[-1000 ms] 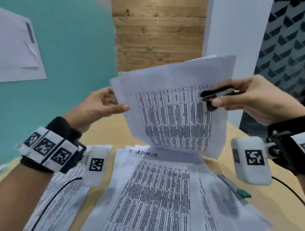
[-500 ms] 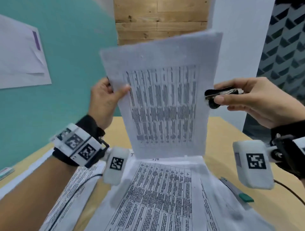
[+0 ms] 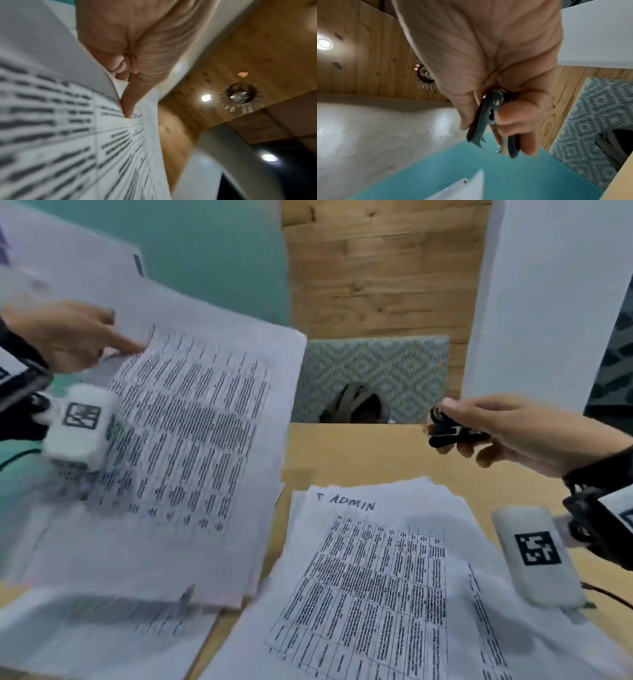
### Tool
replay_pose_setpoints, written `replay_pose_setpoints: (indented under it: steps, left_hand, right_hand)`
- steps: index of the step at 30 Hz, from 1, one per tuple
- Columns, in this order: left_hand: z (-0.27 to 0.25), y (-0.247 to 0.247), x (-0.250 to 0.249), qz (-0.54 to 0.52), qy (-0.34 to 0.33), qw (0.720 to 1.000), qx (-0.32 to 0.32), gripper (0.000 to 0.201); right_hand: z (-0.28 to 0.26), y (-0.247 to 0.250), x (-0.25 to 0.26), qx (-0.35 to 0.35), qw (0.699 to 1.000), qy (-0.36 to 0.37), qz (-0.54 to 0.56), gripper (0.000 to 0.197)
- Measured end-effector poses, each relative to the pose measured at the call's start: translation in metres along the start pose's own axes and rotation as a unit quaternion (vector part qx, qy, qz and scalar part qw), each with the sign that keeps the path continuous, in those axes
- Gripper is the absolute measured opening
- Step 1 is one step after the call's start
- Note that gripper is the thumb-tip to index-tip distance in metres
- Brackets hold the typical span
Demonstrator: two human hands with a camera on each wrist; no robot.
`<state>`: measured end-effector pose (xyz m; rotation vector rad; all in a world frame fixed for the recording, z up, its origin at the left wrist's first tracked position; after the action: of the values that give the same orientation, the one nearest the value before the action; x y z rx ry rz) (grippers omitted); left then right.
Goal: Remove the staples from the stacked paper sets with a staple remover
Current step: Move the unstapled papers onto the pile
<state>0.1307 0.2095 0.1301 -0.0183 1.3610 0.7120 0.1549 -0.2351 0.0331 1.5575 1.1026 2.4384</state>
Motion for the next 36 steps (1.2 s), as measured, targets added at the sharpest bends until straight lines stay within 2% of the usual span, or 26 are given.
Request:
replay_pose_setpoints:
  steps: [1, 2, 4, 5, 6, 8, 10, 13, 18, 20, 22, 24, 27, 29, 31, 33, 36]
  left_hand:
    - [0.001, -0.006, 0.028, -0.029, 0.053, 0.998, 0.028, 0.024]
    - [-0.009, -0.021, 0.057, -0.001, 0.107, 0.992, 0.072, 0.004]
    - [-0.011, -0.036, 0.122, 0.022, 0.192, 0.971, 0.138, 0.019]
    - [-0.015, -0.038, 0.15, 0.034, 0.218, 0.964, 0.149, 0.033]
    - [-0.014, -0.038, 0.171, 0.049, 0.237, 0.96, 0.141, 0.035]
    - [-0.013, -0.041, 0.206, 0.058, 0.247, 0.959, 0.13, 0.012]
    - [-0.005, -0.044, 0.23, 0.096, 0.241, 0.958, 0.118, 0.014]
    - [0.005, -0.051, 0.251, 0.176, 0.225, 0.953, 0.103, 0.029]
    - [0.023, -0.044, 0.232, 0.254, 0.208, 0.943, 0.051, 0.069]
    - [0.032, -0.052, 0.195, 0.329, 0.147, 0.931, 0.055, 0.074]
    - [0.026, -0.084, 0.151, 0.361, 0.098, 0.922, 0.106, 0.066]
    - [0.009, -0.134, 0.117, 0.357, 0.084, 0.907, 0.206, 0.051]
    - [-0.032, -0.227, 0.075, 0.382, 0.029, 0.845, 0.373, 0.035]
    - [-0.059, -0.292, 0.056, 0.379, -0.037, 0.809, 0.447, 0.03]
    - [-0.08, -0.35, 0.044, 0.379, -0.11, 0.783, 0.48, 0.033]
    - [-0.094, -0.394, 0.042, 0.399, -0.161, 0.763, 0.482, 0.046]
    - [-0.101, -0.429, 0.05, 0.453, -0.172, 0.733, 0.477, 0.069]
  right_hand:
    - [0.0, -0.001, 0.001, 0.004, 1.0, 0.001, 0.003, 0.094]
    - [0.0, -0.002, 0.001, 0.005, 1.0, 0.0, 0.007, 0.09]
    - [0.0, -0.004, 0.001, 0.007, 1.0, -0.003, 0.018, 0.08]
    - [0.0, -0.005, 0.0, 0.007, 1.0, -0.006, 0.023, 0.078]
    - [0.0, -0.006, -0.002, 0.007, 1.0, -0.009, 0.026, 0.078]
    - [0.0, -0.008, -0.007, 0.011, 1.0, -0.019, 0.02, 0.086]
    - [0.0, -0.01, -0.012, 0.018, 0.999, -0.034, 0.009, 0.09]
    - [0.0, -0.014, -0.016, 0.036, 0.998, -0.051, -0.017, 0.086]
    - [-0.004, -0.021, -0.022, 0.077, 0.984, -0.089, -0.137, 0.088]
    - [-0.008, -0.022, -0.029, 0.106, 0.96, -0.106, -0.238, 0.08]
    - [-0.011, -0.019, -0.037, 0.123, 0.928, -0.132, -0.327, 0.062]
    - [-0.012, -0.011, -0.042, 0.11, 0.911, -0.159, -0.363, 0.043]
    - [-0.014, 0.001, -0.043, 0.085, 0.909, -0.179, -0.366, 0.034]
    - [-0.017, 0.01, -0.041, 0.066, 0.914, -0.185, -0.354, 0.033]
    - [-0.02, 0.018, -0.039, 0.046, 0.922, -0.186, -0.337, 0.031]
    - [-0.021, 0.023, -0.036, 0.032, 0.928, -0.182, -0.323, 0.032]
    - [-0.023, 0.028, -0.033, 0.023, 0.932, -0.174, -0.317, 0.032]
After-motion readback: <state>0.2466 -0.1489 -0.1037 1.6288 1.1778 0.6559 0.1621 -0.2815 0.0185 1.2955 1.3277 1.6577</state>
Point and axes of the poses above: each hand's wrist, its own z-axis towards the middle knuckle, its own y-axis out of the back of the hand, x = y × z, the point moved 10 cm from there along z, towards the middle knuckle, and after that the axes turned 8 degrees about -z, right-handed, at the moved point
